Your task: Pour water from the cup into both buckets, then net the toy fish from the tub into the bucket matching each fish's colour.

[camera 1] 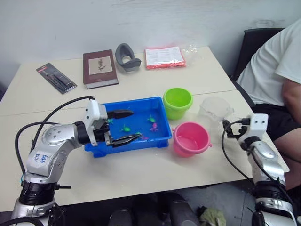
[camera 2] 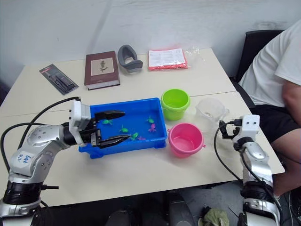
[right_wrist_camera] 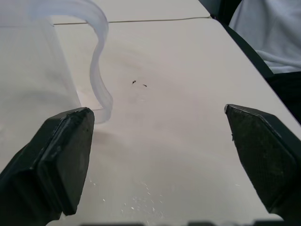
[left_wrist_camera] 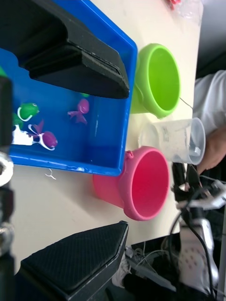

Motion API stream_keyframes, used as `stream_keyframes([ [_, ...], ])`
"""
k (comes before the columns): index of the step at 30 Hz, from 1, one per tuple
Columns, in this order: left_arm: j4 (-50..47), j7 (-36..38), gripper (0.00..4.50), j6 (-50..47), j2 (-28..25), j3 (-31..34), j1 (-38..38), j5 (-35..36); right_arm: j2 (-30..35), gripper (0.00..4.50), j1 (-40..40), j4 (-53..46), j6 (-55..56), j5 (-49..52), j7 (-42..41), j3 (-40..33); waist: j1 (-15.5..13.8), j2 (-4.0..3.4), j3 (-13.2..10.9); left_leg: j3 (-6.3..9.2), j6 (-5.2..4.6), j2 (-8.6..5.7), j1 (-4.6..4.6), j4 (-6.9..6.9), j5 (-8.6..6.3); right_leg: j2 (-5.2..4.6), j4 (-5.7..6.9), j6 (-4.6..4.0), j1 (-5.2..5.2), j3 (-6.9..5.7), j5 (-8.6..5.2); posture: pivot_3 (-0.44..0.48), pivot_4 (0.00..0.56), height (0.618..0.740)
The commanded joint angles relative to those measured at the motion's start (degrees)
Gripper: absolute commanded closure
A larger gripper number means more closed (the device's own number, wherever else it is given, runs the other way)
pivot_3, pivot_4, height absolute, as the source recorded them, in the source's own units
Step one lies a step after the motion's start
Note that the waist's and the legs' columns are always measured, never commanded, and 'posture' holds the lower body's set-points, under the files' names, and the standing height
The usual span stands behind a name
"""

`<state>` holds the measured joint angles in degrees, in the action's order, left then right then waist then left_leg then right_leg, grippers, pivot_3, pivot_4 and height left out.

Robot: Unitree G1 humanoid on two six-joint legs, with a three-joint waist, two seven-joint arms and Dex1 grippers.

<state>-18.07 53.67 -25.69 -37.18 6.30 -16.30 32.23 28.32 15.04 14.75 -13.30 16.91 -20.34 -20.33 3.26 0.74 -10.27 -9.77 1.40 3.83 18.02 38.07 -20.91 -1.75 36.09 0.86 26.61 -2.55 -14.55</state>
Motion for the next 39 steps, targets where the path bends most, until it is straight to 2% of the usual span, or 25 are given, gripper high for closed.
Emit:
stream_keyframes([
  [1, -2.91, -0.2, 0.0, 0.14, -0.82, 1.94, 1.07, 1.52, 2.58, 0.03, -5.28, -11.25, -5.94, 5.51, -5.31, -1.65, -0.08, 0.0, 0.0, 0.01, 0.01, 0.0, 0.0, -0.01, 0.0, 0.0, 0.0, 0.0, 0.0, 0.0, 0.0, 0.0, 0.15, 0.74],
  [10, -1.14, 0.29, 0.0, 0.63, -1.99, 3.74, 1.77, 0.91, 4.55, 0.03, -17.15, -25.69, -8.23, 10.53, -5.91, -10.7, -0.17, 0.01, -0.01, 0.02, 0.05, -0.03, 0.0, -0.06, -0.04, 0.06, -0.08, 0.01, -0.02, -0.03, 0.0, 0.0, 0.15, 0.74],
  [12, -1.12, 0.07, 0.0, 0.63, -2.36, 4.31, 2.15, 0.86, 4.83, 0.03, -17.37, -26.98, -7.44, 11.4, -6.33, -12.81, 0.22, -0.09, -0.07, 1.35, -0.08, -0.32, 0.16, -0.08, 0.03, -0.35, -0.16, 0.1, -0.52, -0.7, -0.03, 0.0, 0.15, 0.74],
  [13, -1.29, 0.28, 0.0, 0.25, -3.31, 4.62, 3.26, 0.47, 6.14, 0.03, -17.4, -28.14, -7.55, 12.1, -7.27, -14.39, 0.26, -0.13, -0.09, 2.68, -0.17, -0.84, 0.18, -0.16, 0.22, -0.94, -0.35, 0.16, -1.04, -1.81, -0.08, 0.0, 0.15, 0.74],
  [15, -1.56, 0.84, 0.0, -0.07, -5.03, 6.11, 6.12, 0.17, 8.87, 0.03, -15.98, -30.11, -9.69, 15.09, -8.33, -17.31, 0.03, -0.28, -0.12, 4.37, -0.31, -1.48, 0.38, -0.17, 0.59, -1.8, -0.56, 0.34, -1.58, -3.33, -0.21, 0.0, 0.15, 0.74],
  [18, -0.64, 0.44, 0.0, -0.15, -6.81, 9.93, 9.79, 0.86, 12.98, 0.03, -12.98, -32.04, -10.06, 16.77, -10.13, -18.02, -1.67, -0.15, -0.21, 4.29, -0.65, -1.57, 0.49, -0.02, 0.44, -1.71, -0.44, 0.28, -1.17, -3.02, -0.17, 0.0, 0.15, 0.74],
  [22, 1.47, -0.14, 0.0, 0.02, -8.46, 15.55, 14.54, 0.23, 15.95, 0.03, -10.0, -35.33, -10.95, 18.33, -13.12, -14.3, -2.89, 0.14, -0.26, 4.35, -0.83, -1.52, 0.52, -0.03, 0.3, -1.59, -0.53, 0.25, -1.18, -2.99, -0.19, 0.0, 0.15, 0.74],
  [23, 2.78, -1.95, 0.0, 0.2, -8.23, 20.03, 17.97, -0.88, 16.04, 0.03, -7.46, -37.09, -10.37, 18.93, -14.45, -11.28, -2.8, 0.13, -0.27, 4.3, -0.85, -1.49, 0.53, -0.03, 0.26, -1.58, -0.55, 0.24, -1.17, -2.97, -0.19, 0.0, 0.15, 0.74],
  [25, 3.72, -5.72, 0.0, 0.19, -6.89, 26.63, 23.5, -2.09, 16.06, 0.03, -4.76, -39.17, -9.57, 20.02, -17.24, -7.33, -1.67, 0.16, -0.3, 4.05, -0.9, -1.4, 0.64, -0.09, 0.14, -1.57, -0.53, 0.23, -1.15, -2.86, -0.2, 0.0, 0.15, 0.74],
  [29, 2.46, -10.34, 0.0, -1.31, -2.77, 37.14, 33.77, -1.16, 17.65, 0.03, -1.17, -38.49, -7.53, 17.06, -22.53, -0.2, -1.72, 0.39, -0.43, 3.99, -0.85, -1.23, 0.51, -0.06, 0.05, -1.52, -0.61, 0.14, -1.07, -2.96, -0.27, 0.0, 0.15, 0.74],
  [32, 1.41, -16.49, 0.0, -8.04, 0.9, 44.08, 38.5, 2.13, 15.62, 0.03, 1.36, -39.05, -0.35, 18.56, -29.91, 2.49, -2.19, 0.5, -0.48, 4.03, -0.93, -1.25, 0.6, 0.0, -0.12, -1.61, -0.72, 0.13, -1.04, -3.06, -0.27, 0.0, 0.15, 0.74],
  [36, -2.67, -23.44, 0.0, -12.15, 3.95, 48.36, 43.44, 0.59, 14.01, 0.03, 1.33, -41.2, 2.12, 20.35, -35.22, 5.78, -3.31, 0.57, -0.46, 4.14, -1.13, -1.25, 0.67, 0.05, -0.33, -1.65, -0.82, 0.11, -1.05, -3.18, -0.27, 0.0, 0.15, 0.74],
  [39, -5.39, -28.86, 0.0, -18.91, 6.05, 50.48, 47.18, 0.34, 14.27, 0.03, -0.18, -41.43, 1.85, 21.92, -38.85, 6.8, -3.47, 0.62, -0.43, 4.23, -1.18, -1.27, 0.74, 0.12, -0.38, -1.72, -0.86, 0.1, -1.06, -3.25, -0.28, 0.0, 0.15, 0.74],
])
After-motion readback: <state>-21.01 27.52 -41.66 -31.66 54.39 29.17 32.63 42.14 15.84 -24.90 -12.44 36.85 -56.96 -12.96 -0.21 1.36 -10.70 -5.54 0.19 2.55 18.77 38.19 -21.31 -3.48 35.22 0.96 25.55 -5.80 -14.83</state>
